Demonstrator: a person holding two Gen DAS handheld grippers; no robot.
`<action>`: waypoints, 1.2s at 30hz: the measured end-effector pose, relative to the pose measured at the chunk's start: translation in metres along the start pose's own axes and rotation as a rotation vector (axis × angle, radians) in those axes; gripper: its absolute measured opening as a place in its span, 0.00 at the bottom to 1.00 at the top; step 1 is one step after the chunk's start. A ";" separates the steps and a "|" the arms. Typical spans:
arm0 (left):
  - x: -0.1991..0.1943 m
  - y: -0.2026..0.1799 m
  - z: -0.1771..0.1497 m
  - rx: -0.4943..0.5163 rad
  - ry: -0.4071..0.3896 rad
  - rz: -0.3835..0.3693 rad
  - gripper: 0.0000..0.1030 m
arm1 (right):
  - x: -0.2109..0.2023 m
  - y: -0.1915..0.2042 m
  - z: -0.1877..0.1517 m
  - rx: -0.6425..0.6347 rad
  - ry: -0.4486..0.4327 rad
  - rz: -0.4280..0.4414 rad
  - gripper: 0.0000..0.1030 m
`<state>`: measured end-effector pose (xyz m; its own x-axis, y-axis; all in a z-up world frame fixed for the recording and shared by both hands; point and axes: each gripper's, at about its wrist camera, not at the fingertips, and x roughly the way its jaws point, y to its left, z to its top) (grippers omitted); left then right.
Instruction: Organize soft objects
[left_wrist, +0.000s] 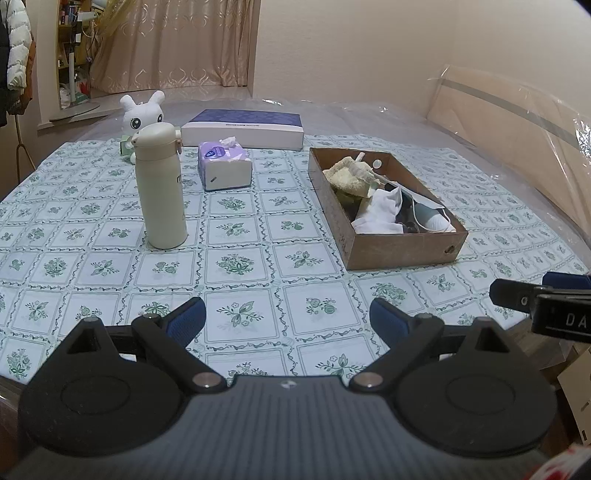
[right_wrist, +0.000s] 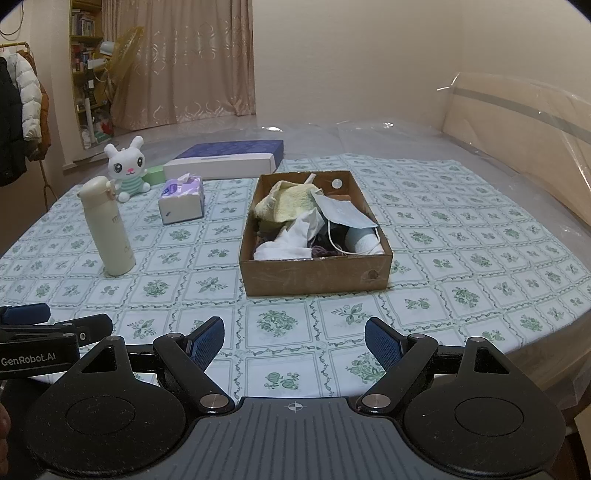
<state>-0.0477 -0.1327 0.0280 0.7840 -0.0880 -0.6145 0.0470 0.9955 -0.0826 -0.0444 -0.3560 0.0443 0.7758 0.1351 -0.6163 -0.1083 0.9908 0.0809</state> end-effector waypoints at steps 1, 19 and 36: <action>0.000 0.000 0.000 -0.001 0.001 0.000 0.92 | 0.000 0.000 -0.001 0.000 0.000 0.000 0.81; 0.001 0.001 0.000 -0.003 0.003 -0.003 0.92 | 0.000 0.000 0.000 0.001 -0.001 -0.001 0.81; 0.003 0.002 -0.001 -0.008 0.006 -0.002 0.92 | 0.001 -0.001 0.000 0.002 -0.001 -0.002 0.81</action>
<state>-0.0464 -0.1310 0.0251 0.7804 -0.0898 -0.6188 0.0433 0.9950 -0.0897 -0.0431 -0.3568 0.0437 0.7769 0.1332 -0.6153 -0.1057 0.9911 0.0811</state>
